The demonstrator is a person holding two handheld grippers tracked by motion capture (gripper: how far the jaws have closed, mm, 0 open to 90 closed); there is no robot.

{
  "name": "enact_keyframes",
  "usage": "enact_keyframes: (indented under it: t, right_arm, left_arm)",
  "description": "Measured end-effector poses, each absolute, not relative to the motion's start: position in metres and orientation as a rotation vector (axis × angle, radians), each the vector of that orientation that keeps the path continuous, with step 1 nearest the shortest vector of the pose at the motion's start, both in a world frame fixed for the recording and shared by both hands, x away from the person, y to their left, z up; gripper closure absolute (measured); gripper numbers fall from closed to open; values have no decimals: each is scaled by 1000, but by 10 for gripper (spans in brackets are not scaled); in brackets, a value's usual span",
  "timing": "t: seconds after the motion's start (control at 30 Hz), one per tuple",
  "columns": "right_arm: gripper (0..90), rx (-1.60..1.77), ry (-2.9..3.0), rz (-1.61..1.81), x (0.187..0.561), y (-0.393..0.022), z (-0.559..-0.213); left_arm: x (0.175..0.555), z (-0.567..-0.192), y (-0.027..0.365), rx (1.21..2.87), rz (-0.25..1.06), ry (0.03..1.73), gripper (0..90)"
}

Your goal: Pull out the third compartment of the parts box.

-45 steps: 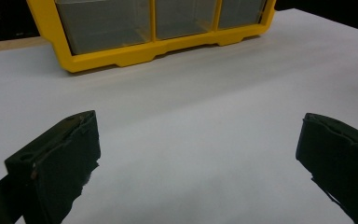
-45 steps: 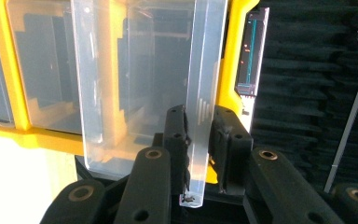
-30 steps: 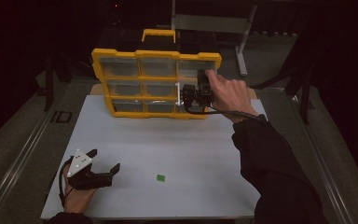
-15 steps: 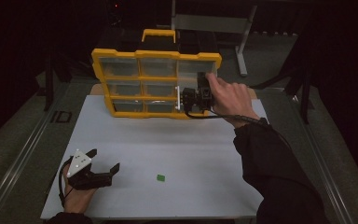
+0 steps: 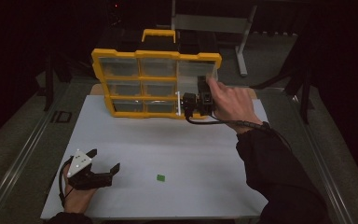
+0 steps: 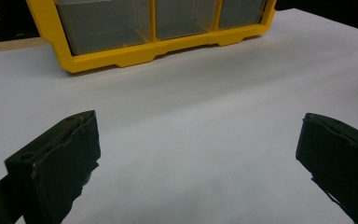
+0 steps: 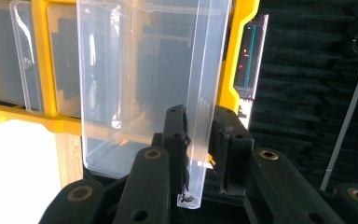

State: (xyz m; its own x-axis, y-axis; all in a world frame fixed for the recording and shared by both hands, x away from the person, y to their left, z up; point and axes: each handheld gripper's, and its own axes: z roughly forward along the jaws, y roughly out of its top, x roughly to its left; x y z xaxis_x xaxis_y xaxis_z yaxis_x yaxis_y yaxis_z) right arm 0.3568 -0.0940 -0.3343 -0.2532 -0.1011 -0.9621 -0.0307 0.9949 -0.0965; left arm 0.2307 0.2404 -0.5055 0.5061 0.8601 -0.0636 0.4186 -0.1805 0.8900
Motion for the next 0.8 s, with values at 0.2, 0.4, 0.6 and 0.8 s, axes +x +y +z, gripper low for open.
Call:
enact_keyframes:
  t: [0.2, 0.4, 0.6, 0.8]
  right_arm:
    - [759, -101, 1818, -60, 351, -94, -336]
    - [760, -95, 1818, -53, 350, -94, -336]
    - [764, -83, 1827, -51, 352, -90, -333]
    - [758, -115, 1783, -59, 344, -92, -341]
  left_arm:
    - [231, -506, 240, 1793, 577, 1073, 1]
    - [231, -506, 240, 1795, 576, 1072, 1]
    - [231, -506, 239, 1800, 572, 1069, 1]
    - [231, -506, 239, 1800, 572, 1071, 1]
